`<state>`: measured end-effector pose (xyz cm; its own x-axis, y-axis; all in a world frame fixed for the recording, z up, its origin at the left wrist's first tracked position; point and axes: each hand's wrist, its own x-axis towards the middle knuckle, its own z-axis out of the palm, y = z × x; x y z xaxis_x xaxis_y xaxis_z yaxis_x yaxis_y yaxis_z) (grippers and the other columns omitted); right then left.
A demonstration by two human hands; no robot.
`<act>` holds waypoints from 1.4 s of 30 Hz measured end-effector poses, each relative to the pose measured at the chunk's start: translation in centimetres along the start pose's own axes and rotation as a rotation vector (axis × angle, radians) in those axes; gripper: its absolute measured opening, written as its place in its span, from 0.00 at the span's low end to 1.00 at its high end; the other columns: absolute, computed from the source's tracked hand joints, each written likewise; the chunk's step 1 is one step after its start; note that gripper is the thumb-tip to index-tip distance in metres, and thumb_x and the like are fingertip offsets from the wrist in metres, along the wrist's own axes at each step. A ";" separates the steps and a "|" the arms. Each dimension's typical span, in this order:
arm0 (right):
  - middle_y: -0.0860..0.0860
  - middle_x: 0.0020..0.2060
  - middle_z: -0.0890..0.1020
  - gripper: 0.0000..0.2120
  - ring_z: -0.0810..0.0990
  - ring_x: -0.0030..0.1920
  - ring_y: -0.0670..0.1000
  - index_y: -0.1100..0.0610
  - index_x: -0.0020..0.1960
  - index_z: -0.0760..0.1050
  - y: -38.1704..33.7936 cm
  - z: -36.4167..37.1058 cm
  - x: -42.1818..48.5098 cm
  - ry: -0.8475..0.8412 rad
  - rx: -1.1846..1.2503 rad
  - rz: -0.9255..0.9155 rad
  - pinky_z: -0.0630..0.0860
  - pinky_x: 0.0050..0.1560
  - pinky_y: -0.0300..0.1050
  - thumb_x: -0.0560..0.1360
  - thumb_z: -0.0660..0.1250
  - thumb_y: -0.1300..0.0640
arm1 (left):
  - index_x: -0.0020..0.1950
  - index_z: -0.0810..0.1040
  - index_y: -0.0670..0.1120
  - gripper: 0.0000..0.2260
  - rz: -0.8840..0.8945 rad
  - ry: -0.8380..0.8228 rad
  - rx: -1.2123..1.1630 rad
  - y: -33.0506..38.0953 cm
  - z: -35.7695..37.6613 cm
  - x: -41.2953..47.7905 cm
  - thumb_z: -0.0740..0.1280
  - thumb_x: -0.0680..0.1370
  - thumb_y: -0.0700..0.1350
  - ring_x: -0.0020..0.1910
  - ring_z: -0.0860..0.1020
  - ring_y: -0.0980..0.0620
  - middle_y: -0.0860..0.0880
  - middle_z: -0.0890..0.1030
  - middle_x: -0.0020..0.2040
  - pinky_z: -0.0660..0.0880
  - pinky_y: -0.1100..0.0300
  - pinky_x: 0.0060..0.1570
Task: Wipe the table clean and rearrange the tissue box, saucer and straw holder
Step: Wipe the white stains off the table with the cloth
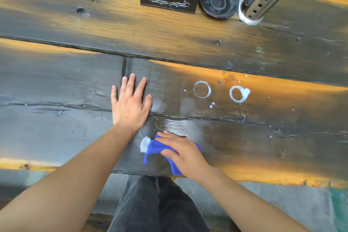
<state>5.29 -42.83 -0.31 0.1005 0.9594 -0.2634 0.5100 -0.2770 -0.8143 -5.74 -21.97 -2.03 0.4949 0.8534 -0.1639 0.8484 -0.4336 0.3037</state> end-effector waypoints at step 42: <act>0.48 0.82 0.64 0.27 0.59 0.83 0.56 0.45 0.81 0.63 5.4 -6.9 4.4 0.046 -0.798 -0.214 0.59 0.80 0.56 0.84 0.52 0.41 | 0.81 0.58 0.59 0.28 -0.052 0.036 0.098 1.0 0.7 -0.2 0.53 0.81 0.63 0.83 0.50 0.49 0.49 0.55 0.84 0.44 0.42 0.80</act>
<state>14.35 -39.70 -2.31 -0.0419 0.9932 -0.1087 0.9736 0.0162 -0.2278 -4.86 -22.75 -2.38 0.4446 0.8843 -0.1428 0.8877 -0.4137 0.2020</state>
